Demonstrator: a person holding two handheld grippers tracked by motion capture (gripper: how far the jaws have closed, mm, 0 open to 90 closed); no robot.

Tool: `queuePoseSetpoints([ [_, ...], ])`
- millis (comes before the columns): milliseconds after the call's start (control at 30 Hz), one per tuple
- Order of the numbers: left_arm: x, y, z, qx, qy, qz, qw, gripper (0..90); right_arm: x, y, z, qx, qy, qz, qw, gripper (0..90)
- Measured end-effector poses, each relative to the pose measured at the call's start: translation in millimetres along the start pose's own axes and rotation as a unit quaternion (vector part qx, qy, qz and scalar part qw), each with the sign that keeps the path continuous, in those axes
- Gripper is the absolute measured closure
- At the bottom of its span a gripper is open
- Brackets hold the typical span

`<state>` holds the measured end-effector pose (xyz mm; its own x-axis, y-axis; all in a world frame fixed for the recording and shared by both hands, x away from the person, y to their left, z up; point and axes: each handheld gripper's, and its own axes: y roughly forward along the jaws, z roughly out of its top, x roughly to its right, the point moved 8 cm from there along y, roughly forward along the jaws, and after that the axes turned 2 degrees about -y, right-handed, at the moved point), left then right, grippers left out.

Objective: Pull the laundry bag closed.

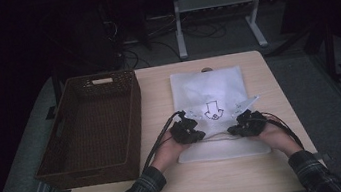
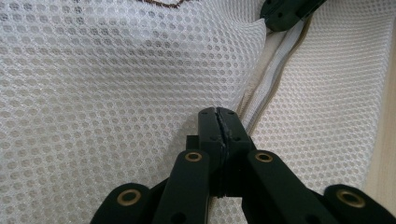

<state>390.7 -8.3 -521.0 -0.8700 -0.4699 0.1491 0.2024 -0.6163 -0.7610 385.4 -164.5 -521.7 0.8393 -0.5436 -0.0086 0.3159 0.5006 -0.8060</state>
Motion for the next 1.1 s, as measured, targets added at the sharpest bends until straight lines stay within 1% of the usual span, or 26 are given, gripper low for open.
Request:
queuePoseSetpoints([
  [67, -0.8, 0.4, -1.0, 0.003, 0.004, 0.004, 1.0, 88.4, 0.4, 1.1, -0.4, 0.0, 0.002, 0.001, 1.0, 88.3],
  [133, -0.9, 0.5, -1.6, 0.009, 0.002, 0.007, 0.9999, 86.1, 0.9, 1.3, -0.6, 0.003, 0.002, 0.002, 1.0, 86.9],
  [167, -1.4, 0.0, -1.9, 0.008, 0.002, 0.009, 0.9999, 84.5, 0.2, 1.2, -0.7, 0.003, 0.007, 0.006, 1.0, 83.4],
  [200, -1.6, -0.6, -2.1, 0.007, 0.001, 0.01, 0.9999, 82.3, -0.7, 1.0, -0.7, 0.003, 0.007, 0.011, 0.9999, 78.7],
  [267, -1.6, -2.7, -1.7, 0.011, -0.004, 0.005, 0.9999, 77.9, -3.6, -0.3, -0.1, 0.001, 0.005, 0.02, 0.9998, 70.5],
  [333, -2.1, -6.1, -1.5, 0.014, -0.01, -0.001, 0.9999, 69.9, -7.1, -3.0, 0.9, 0.0, 0.001, 0.023, 0.9997, 64.7],
  [367, -2.1, -8.2, -1.4, 0.018, -0.013, -0.002, 0.9998, 66.2, -8.3, -4.3, 1.4, 0.001, 0.002, 0.026, 0.9997, 62.4],
  [433, -0.7, -13.2, -1.6, 0.024, -0.015, -0.011, 0.9995, 59.5, -9.7, -6.9, 2.2, 0.004, 0.008, 0.038, 0.9992, 57.5],
  [467, 0.4, -15.8, -1.6, 0.026, -0.015, -0.013, 0.9995, 56.7, -9.9, -8.1, 2.5, 0.007, 0.012, 0.039, 0.9991, 57.1],
  [500, 1.5, -18.4, -1.6, 0.028, -0.015, -0.014, 0.9994, 53.5, -10.0, -9.9, 2.4, 0.006, 0.011, 0.036, 0.9993, 57.1],
  [567, 4.1, -24.1, -3.2, 0.024, -0.014, -0.018, 0.9994, 48.1, -9.8, -13.8, 3.5, 0.012, 0.001, 0.026, 0.9996, 57.1],
  [600, 5.8, -26.7, -4.7, 0.019, -0.018, -0.023, 0.9994, 45.5, -10.1, -16.0, 4.4, 0.016, 0.001, 0.023, 0.9996, 57.1],
  [667, 8.2, -32.3, -8.5, 0.016, -0.019, -0.024, 0.9994, 40.6, -10.6, -20.2, 6.8, 0.026, -0.001, 0.02, 0.9995, 57.4],
  [733, 11.1, -38.2, -11.7, 0.02, -0.017, -0.023, 0.9994, 38.9, -12.1, -23.4, 9.2, 0.037, -0.003, 0.02, 0.9991, 56.5],
  [767, 12.3, -40.2, -12.3, 0.024, -0.016, -0.022, 0.9994, 37.1, -12.3, -24.7, 10.3, 0.042, -0.009, 0.018, 0.9989, 55.3],
  [833, 16.7, -45.8, -14.7, 0.032, -0.016, -0.024, 0.9991, 34.3, -13.5, -26.1, 11.5, 0.047, -0.012, 0.021, 0.9986, 54.8],
  [867, 18.9, -48.0, -16.5, 0.033, -0.016, -0.024, 0.999, 32.9, -14.0, -26.4, 12.3, 0.051, -0.013, 0.021, 0.9984, 52.9],
  [933, 23.4, -51.7, -20.8, 0.035, -0.015, -0.02, 0.9991, 30.8, -15.8, -26.2, 13.8, 0.052, -0.015, 0.025, 0.9982, 49.4],
  [967, 25.4, -53.1, -23.2, 0.038, -0.013, -0.017, 0.999, 28.9, -16.7, -26.2, 14.5, 0.048, -0.017, 0.024, 0.9984, 48.5],
  [1033, 28.2, -56.1, -28.7, 0.04, -0.011, -0.005, 0.9991, 26.0, -18.7, -26.3, 17.4, 0.049, -0.026, 0.021, 0.9982, 46.4],
  [1067, 29.5, -57.9, -32.1, 0.043, -0.006, 0.005, 0.999, 25.6, -19.7, -26.6, 19.3, 0.052, -0.031, 0.022, 0.998, 46.4],
  [1100, 30.6, -59.4, -34.9, 0.044, -0.006, 0.012, 0.9989, 24.4, -21.1, -27.5, 22.0, 0.055, -0.034, 0.025, 0.9976, 46.4],
])
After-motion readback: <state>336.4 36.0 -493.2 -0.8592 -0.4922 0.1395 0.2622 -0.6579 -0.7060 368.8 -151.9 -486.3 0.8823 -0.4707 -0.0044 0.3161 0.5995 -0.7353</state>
